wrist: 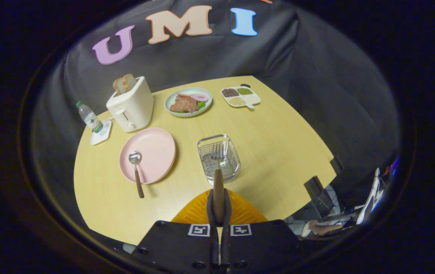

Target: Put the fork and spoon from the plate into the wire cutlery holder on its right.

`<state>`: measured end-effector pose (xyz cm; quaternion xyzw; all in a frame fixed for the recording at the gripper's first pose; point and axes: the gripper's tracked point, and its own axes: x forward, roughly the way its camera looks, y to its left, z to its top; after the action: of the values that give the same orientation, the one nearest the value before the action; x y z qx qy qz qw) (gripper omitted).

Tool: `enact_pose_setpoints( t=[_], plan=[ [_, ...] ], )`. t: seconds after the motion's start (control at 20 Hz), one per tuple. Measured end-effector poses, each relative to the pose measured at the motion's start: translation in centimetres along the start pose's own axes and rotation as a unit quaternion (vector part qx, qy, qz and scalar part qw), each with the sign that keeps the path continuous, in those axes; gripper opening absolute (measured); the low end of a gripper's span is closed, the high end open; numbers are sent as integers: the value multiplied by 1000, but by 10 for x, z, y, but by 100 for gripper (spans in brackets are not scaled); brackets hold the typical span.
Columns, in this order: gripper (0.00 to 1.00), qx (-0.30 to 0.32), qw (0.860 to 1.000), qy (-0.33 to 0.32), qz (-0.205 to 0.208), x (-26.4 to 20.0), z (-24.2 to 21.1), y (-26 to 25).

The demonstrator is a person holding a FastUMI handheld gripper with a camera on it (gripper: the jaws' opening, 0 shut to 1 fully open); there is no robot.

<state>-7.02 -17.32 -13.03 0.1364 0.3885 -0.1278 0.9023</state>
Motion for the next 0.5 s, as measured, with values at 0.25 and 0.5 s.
enact_pose_setpoints(
  t=[0.25,0.5],
  plan=[
    [6,21,998,51,-9,20,2,5],
    [8,-3,996,91,-15,39,3,12]
  ],
)
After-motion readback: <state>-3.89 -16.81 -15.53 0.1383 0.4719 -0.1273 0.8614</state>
